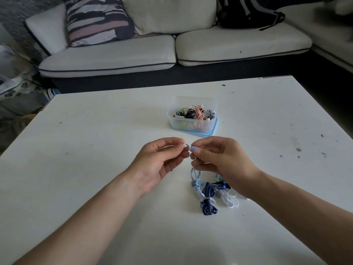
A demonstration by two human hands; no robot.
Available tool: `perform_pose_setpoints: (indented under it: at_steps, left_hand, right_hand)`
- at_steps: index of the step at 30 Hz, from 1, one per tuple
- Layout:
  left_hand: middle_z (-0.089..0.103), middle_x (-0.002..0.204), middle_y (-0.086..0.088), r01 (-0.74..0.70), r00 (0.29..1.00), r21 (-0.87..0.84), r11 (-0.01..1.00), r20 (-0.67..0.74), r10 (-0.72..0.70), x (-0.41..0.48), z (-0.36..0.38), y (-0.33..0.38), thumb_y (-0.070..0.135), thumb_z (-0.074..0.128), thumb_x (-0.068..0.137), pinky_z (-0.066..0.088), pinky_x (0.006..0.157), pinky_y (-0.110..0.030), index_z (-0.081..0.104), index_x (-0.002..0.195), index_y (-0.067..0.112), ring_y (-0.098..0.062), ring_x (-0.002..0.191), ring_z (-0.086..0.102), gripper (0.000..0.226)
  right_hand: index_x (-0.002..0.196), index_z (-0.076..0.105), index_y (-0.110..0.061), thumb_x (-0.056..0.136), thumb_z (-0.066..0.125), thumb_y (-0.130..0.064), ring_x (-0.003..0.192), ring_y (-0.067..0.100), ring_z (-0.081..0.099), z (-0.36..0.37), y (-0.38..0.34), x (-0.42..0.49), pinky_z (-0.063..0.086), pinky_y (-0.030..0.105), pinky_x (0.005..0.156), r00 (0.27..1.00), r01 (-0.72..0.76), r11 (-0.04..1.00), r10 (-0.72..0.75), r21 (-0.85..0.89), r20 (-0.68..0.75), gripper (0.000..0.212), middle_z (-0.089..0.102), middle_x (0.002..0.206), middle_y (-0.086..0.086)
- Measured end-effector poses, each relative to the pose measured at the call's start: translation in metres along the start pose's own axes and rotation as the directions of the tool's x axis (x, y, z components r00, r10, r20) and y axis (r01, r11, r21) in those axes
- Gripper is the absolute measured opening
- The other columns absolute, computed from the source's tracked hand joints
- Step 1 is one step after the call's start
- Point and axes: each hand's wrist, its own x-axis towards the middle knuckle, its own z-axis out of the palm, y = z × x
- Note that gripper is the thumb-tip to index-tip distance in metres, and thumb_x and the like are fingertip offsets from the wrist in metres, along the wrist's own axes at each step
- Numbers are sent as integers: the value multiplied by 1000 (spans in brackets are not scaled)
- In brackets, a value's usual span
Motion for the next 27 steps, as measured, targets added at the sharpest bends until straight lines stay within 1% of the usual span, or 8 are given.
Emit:
perform_pose_setpoints:
  at_steps: [3,8,12,15,22,25,27]
  left_hand:
    - [75,91,-12,1,1000,-8,1000,-4,-1,-2,2,0,1,64,86,56,65,-18,68,94,6,-18,81,74,10]
    - [76,89,-10,-19,1000,73,997,-2,19,-3,5,-3,6,67,84,56,65,-18,69,95,8,-16,82,74,11]
    - [76,94,-11,-28,999,138,990,27,24,-1,3,-4,11,67,85,55,66,-19,71,98,8,-19,89,74,14]
    - [75,91,-10,-32,999,159,987,41,25,0,1,-5,5,64,88,55,67,-20,72,96,7,-17,83,72,11]
    - [73,81,-10,-35,998,133,990,51,28,1,0,-7,-2,65,85,55,64,-20,69,91,6,-15,72,70,11]
    - [72,78,-9,-44,997,143,989,71,34,0,0,-5,3,69,77,55,63,-20,68,88,8,-15,69,69,13]
    - [72,76,-8,-50,995,150,987,88,37,1,-1,-4,7,72,69,54,62,-21,69,85,9,-15,68,69,16]
  right_hand:
    - [100,70,4,88,71,-7,74,24,70,2,-1,-1,61,38,78,1000,-4,1000,4,6,-7,16,71,79,17]
    - [96,71,3,89,71,-6,73,24,70,1,-2,-3,61,37,79,1000,-10,1000,10,-16,-30,12,71,78,17]
    - [92,73,0,88,72,-6,71,22,70,1,-3,-2,60,34,75,999,-10,999,8,-43,-43,8,71,76,15]
    - [89,75,-2,87,73,-7,70,23,69,0,-4,-1,59,33,73,998,-14,999,11,-52,-54,5,71,76,15]
    - [90,75,-2,85,75,-6,69,22,69,-1,-5,-2,59,31,71,999,-26,997,24,-69,-37,7,72,77,15]
    - [87,77,-8,85,74,-5,67,20,69,-2,-7,-2,59,30,70,1000,-25,996,23,-88,-19,4,73,77,15]
    - [85,78,-11,85,74,-5,67,19,69,-3,-8,-2,58,29,69,1000,-25,995,26,-96,3,8,73,78,16]
